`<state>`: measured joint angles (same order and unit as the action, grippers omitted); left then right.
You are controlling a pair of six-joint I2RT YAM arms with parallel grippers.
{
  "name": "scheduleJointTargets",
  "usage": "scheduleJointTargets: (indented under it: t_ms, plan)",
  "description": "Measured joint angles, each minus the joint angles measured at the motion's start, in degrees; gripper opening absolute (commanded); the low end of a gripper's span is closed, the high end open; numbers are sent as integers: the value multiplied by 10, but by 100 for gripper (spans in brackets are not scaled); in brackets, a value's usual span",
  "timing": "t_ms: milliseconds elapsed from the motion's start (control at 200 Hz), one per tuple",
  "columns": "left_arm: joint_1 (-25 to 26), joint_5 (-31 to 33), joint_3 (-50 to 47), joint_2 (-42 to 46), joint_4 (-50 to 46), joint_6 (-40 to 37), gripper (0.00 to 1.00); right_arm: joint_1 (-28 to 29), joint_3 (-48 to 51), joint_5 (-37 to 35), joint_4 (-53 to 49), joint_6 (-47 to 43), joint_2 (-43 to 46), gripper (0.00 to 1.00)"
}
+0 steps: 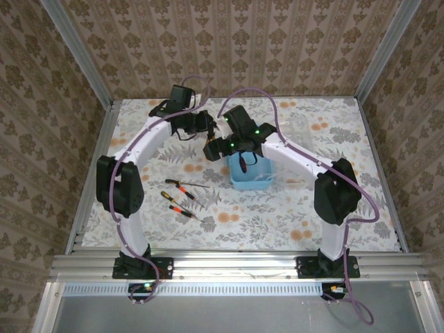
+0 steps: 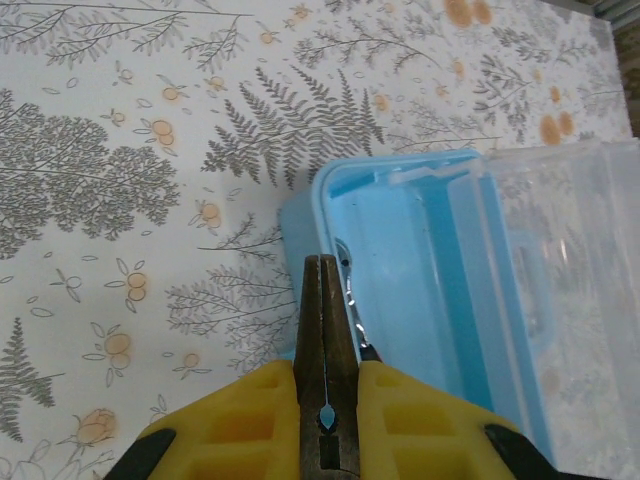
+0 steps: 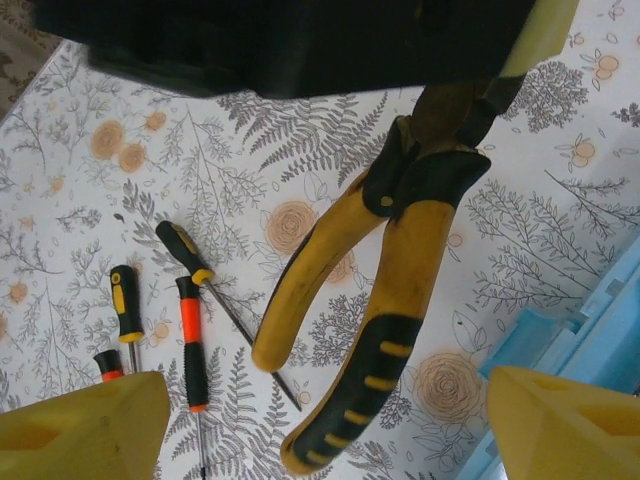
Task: Pack the tool kit
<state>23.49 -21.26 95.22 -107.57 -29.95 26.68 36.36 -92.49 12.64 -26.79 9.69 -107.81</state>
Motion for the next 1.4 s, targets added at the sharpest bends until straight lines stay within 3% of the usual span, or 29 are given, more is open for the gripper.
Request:
scheduleJointTargets:
  t_ms: [260, 720, 865, 1015, 1160, 1400]
  plan:
    - [1, -15, -1, 38, 6, 4, 0, -3, 0, -4, 12, 9, 0, 63]
    - [4, -19, -1, 45, 18, 13, 0, -13, 1, -21, 21, 28, 0, 12]
    - [5, -21, -2, 46, 28, 18, 0, -16, 6, -22, 28, 33, 3, 1]
    - [5, -24, -2, 46, 30, 19, 36, -19, 15, -21, 29, 38, 13, 0]
    - [0, -19, -3, 47, 31, 6, 61, -29, 31, -16, 20, 36, 39, 0]
    - [-49, -2, -64, 103, 37, -5, 78, -74, 90, -8, -16, 26, 121, 0]
